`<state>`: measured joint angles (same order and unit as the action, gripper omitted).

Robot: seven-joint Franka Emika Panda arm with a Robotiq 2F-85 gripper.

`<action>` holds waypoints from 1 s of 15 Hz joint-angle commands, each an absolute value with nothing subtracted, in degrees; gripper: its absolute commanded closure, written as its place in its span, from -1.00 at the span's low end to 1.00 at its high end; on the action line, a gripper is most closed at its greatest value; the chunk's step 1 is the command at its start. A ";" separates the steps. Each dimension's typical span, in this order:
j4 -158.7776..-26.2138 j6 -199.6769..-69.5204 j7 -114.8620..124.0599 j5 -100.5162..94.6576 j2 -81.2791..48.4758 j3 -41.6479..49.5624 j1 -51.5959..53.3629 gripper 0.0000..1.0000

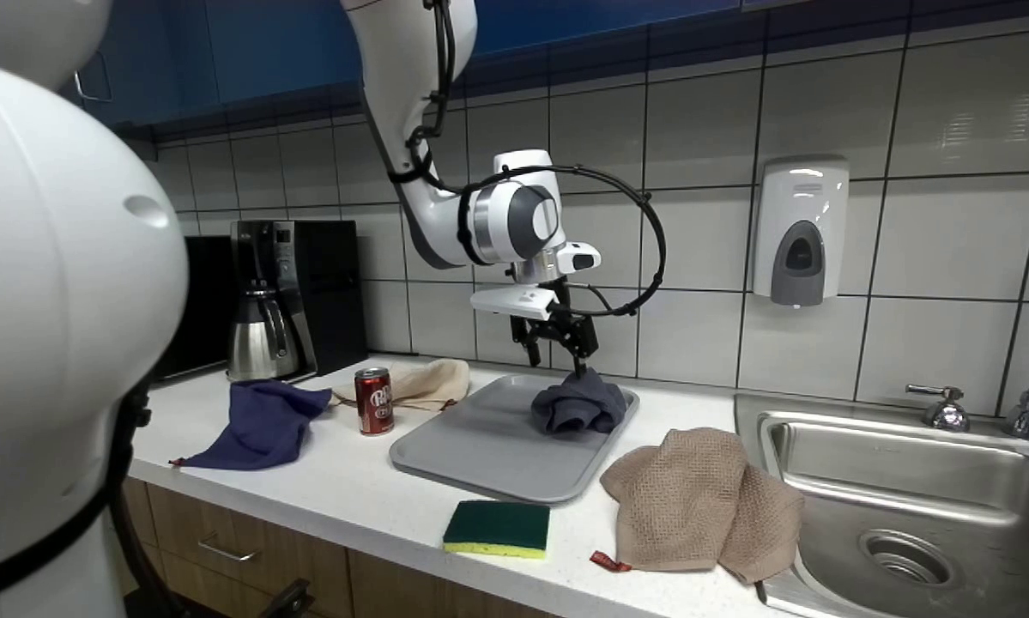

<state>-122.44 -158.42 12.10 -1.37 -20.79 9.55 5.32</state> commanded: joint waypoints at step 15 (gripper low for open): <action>-122.33 -156.64 22.34 -6.88 -21.90 13.35 6.65 -1.00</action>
<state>-123.41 -158.30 19.38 -5.26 -21.30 12.78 5.87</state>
